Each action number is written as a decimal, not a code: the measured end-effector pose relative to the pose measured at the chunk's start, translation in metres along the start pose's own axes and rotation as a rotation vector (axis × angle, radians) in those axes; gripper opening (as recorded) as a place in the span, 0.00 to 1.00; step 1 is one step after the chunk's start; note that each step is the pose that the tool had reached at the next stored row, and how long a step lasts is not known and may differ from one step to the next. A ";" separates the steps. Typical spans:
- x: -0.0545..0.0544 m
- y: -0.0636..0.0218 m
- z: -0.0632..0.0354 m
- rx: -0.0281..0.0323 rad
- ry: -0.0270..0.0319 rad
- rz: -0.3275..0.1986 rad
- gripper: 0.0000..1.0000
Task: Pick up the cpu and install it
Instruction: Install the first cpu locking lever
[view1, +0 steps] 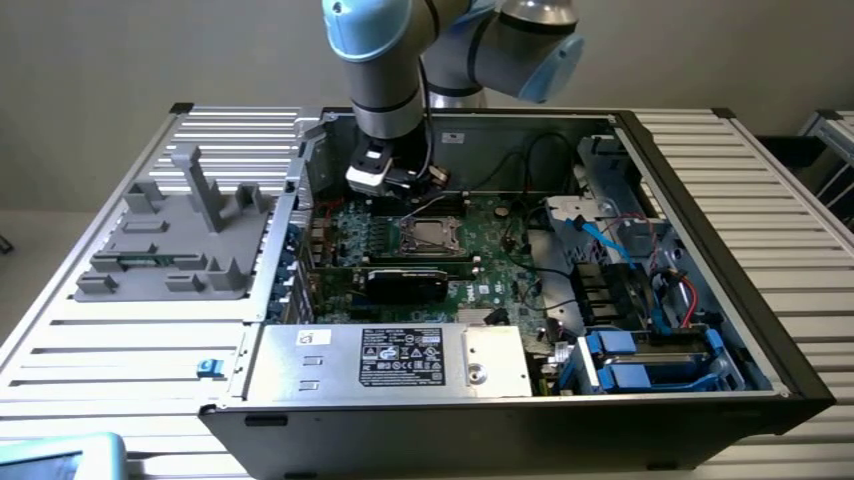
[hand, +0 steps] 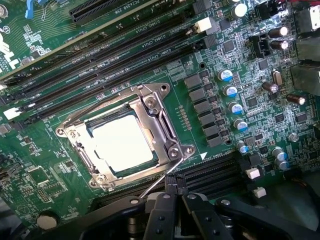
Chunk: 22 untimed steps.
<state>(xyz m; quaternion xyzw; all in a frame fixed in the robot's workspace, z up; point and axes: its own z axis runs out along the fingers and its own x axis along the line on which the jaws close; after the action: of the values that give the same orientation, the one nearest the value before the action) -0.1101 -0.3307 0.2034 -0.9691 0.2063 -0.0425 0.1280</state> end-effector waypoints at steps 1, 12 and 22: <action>0.000 0.0001 -0.0003 -0.0001 0.0001 0.001 0.11; -0.005 0.0013 -0.0041 0.0001 0.0008 0.002 0.11; -0.009 0.0037 -0.0044 0.0279 0.0362 -0.005 0.11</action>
<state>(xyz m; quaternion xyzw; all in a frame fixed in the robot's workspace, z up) -0.1203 -0.3314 0.2064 -0.9669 0.2055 -0.0632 0.1376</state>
